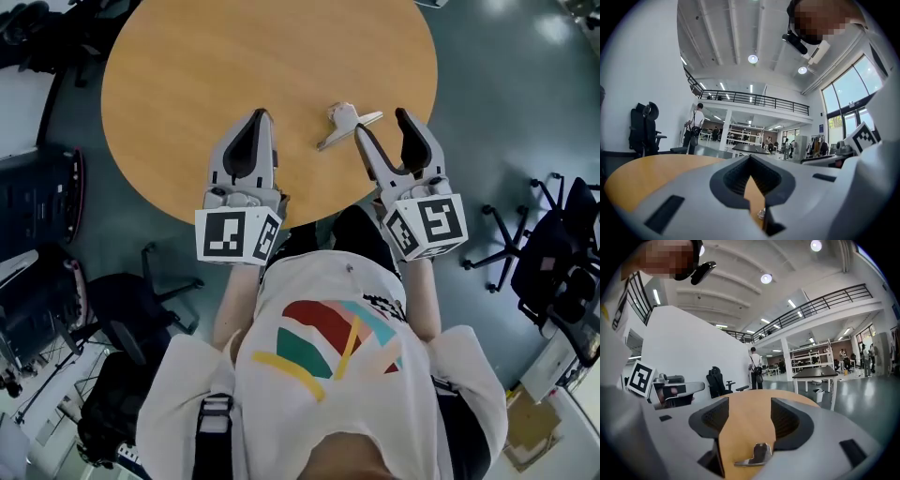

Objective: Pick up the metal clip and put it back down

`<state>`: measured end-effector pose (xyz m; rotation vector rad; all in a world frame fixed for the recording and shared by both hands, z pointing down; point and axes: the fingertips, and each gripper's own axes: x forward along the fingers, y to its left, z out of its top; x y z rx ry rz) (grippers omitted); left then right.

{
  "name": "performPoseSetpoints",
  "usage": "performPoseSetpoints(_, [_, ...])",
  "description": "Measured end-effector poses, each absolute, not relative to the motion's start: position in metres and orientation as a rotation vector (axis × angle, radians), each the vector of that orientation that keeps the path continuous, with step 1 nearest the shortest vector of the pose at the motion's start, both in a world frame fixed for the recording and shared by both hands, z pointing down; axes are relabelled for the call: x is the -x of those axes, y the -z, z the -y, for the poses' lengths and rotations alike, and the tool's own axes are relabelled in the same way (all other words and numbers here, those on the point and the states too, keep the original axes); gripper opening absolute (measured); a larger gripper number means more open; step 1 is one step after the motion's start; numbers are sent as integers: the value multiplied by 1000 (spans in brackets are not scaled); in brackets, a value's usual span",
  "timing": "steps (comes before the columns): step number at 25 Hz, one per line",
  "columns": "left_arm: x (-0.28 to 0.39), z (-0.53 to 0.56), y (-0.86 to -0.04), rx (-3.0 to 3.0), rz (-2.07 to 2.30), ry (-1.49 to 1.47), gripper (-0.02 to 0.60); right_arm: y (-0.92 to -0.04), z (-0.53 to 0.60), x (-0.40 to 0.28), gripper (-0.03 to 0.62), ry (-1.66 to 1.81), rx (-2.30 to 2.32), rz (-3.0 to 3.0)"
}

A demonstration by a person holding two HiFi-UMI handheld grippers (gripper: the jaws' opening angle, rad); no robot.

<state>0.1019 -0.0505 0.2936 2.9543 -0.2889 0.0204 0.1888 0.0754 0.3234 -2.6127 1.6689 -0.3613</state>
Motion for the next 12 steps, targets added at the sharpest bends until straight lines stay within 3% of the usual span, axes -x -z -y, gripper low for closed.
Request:
performPoseSetpoints(5, [-121, 42, -321, -2915, 335, -146, 43, -372, -60, -216, 344, 525, 2615, -1719])
performPoseSetpoints(12, [-129, 49, -364, -2855, 417, -280, 43, -467, -33, -231, 345, 866, 2643, -1797])
